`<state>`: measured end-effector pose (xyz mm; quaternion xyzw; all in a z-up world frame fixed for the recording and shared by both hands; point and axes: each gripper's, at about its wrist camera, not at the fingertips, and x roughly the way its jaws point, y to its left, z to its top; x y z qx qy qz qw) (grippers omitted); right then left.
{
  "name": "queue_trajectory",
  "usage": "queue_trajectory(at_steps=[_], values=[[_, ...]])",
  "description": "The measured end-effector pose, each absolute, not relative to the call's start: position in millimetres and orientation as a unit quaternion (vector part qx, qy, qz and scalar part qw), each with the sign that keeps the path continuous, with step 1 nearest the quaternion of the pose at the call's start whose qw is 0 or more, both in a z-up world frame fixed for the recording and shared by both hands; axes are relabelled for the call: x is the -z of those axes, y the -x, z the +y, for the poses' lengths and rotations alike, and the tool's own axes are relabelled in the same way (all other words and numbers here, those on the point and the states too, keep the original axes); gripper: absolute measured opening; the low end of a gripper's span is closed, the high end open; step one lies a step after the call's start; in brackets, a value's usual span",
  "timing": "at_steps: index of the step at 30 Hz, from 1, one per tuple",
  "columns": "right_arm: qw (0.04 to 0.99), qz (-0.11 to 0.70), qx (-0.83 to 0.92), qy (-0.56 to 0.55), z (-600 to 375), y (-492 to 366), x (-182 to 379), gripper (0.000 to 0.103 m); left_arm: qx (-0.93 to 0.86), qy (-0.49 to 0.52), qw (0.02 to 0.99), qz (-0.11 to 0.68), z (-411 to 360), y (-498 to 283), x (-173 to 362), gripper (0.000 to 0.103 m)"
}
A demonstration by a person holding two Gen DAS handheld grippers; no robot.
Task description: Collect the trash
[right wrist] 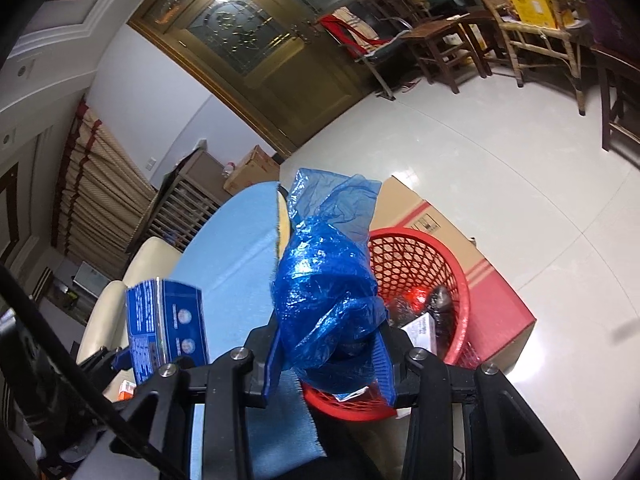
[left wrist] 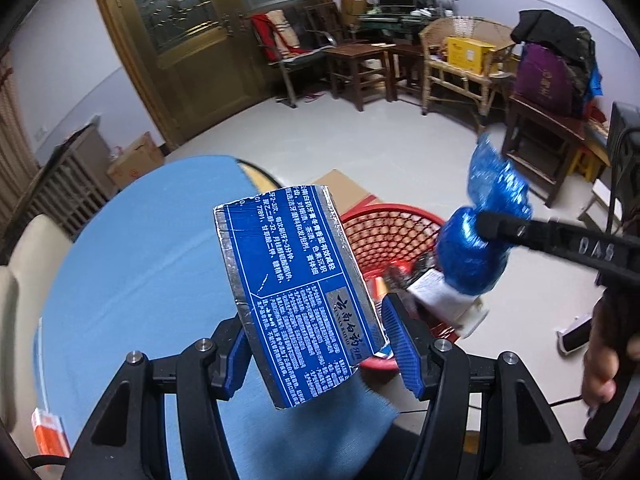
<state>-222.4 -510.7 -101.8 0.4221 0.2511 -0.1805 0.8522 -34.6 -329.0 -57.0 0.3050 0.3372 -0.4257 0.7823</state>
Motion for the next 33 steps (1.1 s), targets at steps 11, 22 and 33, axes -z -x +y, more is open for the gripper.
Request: queue_trajectory(at_steps=[11, 22, 33], values=[[0.835, 0.241, 0.178, -0.462, -526, 232, 108, 0.063, 0.446, -0.3, 0.77, 0.345, -353, 30, 56, 0.067], [0.86, 0.238, 0.152, -0.424, -499, 220, 78, 0.063, 0.372, -0.302, 0.841, 0.254, -286, 37, 11, 0.072], [0.912, 0.244, 0.081, -0.32, -408, 174, 11, 0.063, 0.265, -0.252, 0.903, 0.224, -181, 23, -39, 0.074]])
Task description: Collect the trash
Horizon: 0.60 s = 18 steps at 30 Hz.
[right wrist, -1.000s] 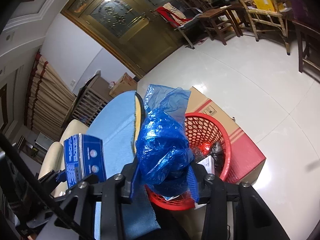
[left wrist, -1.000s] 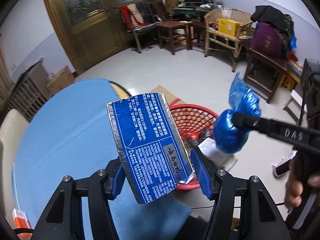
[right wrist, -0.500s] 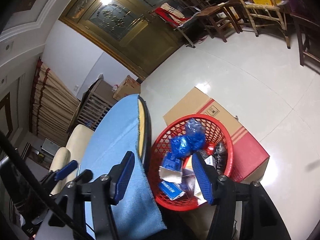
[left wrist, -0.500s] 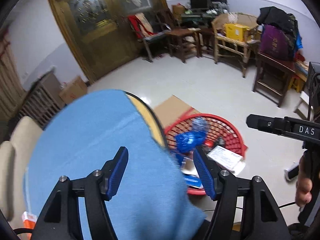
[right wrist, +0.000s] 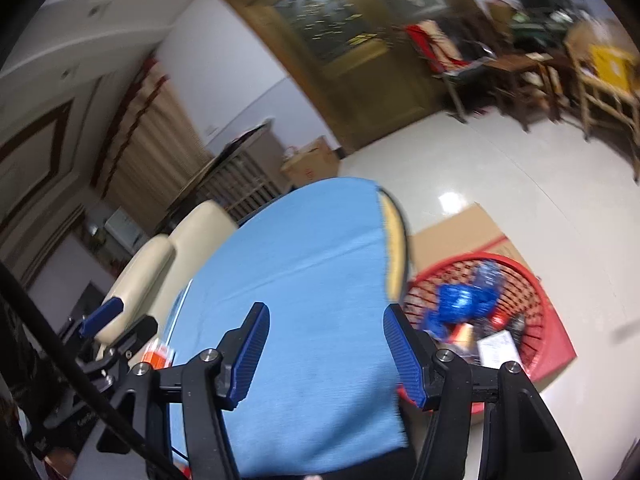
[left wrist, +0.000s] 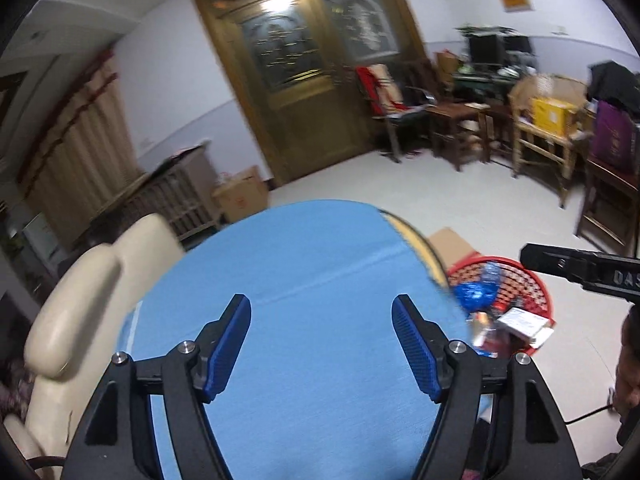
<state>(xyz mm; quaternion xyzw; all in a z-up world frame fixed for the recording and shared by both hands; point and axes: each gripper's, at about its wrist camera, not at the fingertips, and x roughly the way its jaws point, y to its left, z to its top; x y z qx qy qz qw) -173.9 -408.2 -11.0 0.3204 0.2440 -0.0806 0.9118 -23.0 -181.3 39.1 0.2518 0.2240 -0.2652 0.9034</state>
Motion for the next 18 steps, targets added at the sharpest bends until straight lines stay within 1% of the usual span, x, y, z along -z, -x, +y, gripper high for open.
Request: queue_trajectory(at_steps=[9, 18], values=[[0.937, 0.26, 0.011, -0.232, -314, 134, -26, 0.063, 0.156, -0.213, 0.94, 0.214, -99, 8, -53, 0.074], [0.942, 0.289, -0.029, -0.17, -239, 103, -25, 0.063, 0.097, -0.171, 0.952, 0.233, -40, -7, -52, 0.075]])
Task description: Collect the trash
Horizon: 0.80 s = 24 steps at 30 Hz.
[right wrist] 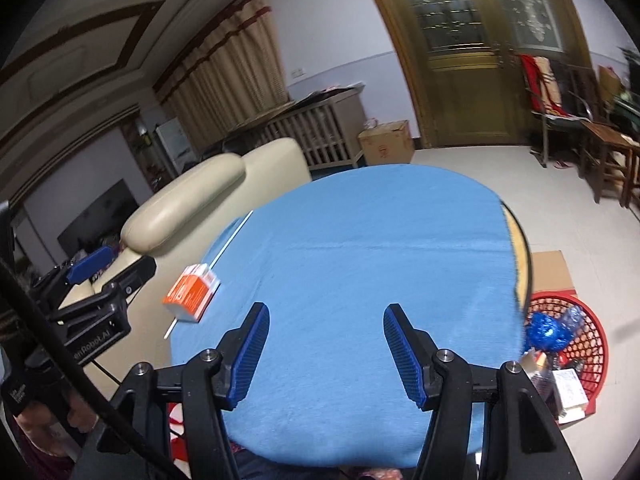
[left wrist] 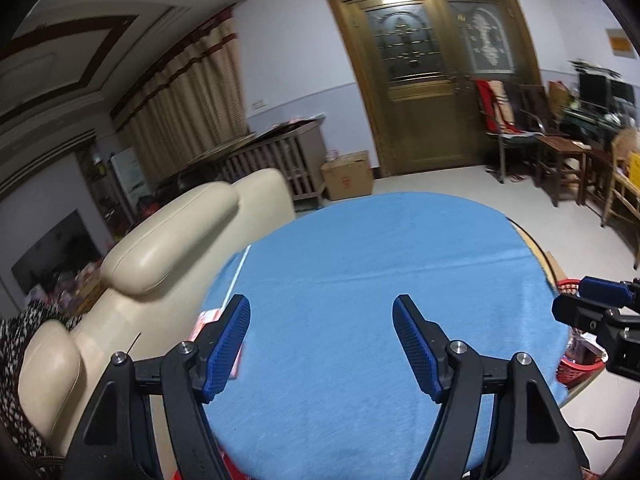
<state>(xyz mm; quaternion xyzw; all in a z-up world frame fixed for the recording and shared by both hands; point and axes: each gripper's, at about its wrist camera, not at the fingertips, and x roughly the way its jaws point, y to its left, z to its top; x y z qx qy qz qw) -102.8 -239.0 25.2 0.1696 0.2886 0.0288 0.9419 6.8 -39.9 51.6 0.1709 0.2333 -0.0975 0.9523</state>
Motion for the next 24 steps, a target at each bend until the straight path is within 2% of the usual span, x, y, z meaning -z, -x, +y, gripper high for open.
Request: queue_trajectory(at_steps=[12, 24], values=[[0.962, 0.247, 0.013, -0.119, -182, 102, -27, 0.063, 0.07, -0.137, 0.956, 0.251, 6, -3, -40, 0.075], [0.96, 0.26, -0.002, -0.103, -168, 109, -13, 0.063, 0.059, -0.13, 0.955, 0.261, 16, 2, -33, 0.075]])
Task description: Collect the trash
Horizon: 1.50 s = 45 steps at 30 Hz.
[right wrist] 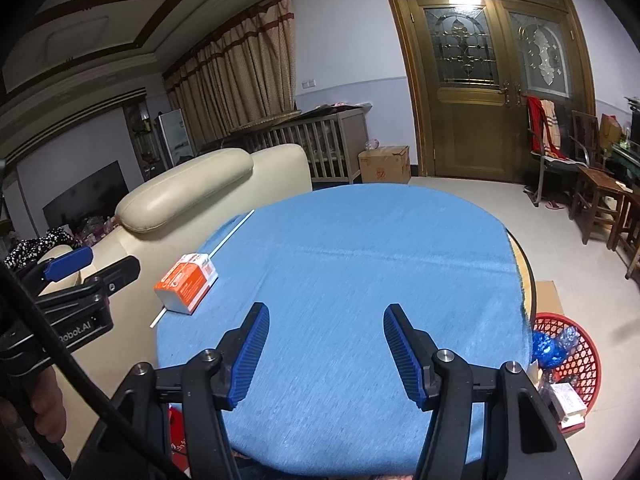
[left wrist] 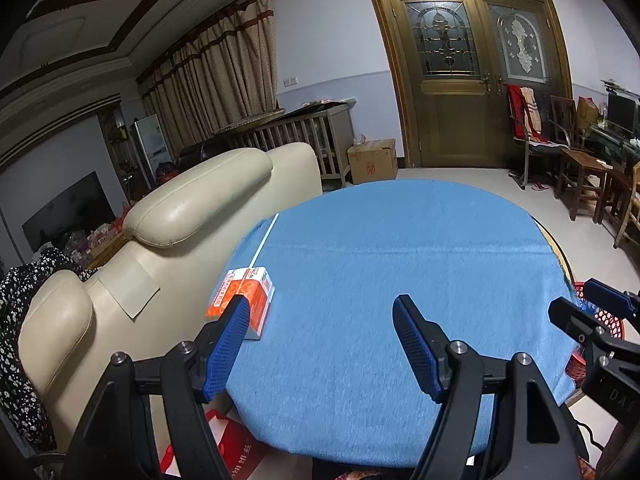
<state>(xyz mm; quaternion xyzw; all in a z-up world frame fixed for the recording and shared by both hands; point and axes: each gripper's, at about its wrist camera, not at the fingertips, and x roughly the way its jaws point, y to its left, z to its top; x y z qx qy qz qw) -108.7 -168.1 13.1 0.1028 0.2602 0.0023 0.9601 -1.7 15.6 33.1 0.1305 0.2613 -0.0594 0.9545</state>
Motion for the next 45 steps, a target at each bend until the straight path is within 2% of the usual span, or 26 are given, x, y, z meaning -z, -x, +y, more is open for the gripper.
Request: queue_trajectory(at_steps=[45], values=[[0.957, 0.272, -0.019, -0.102, -158, 115, -5, 0.063, 0.041, -0.124, 0.954, 0.269, 23, 9, -28, 0.075]])
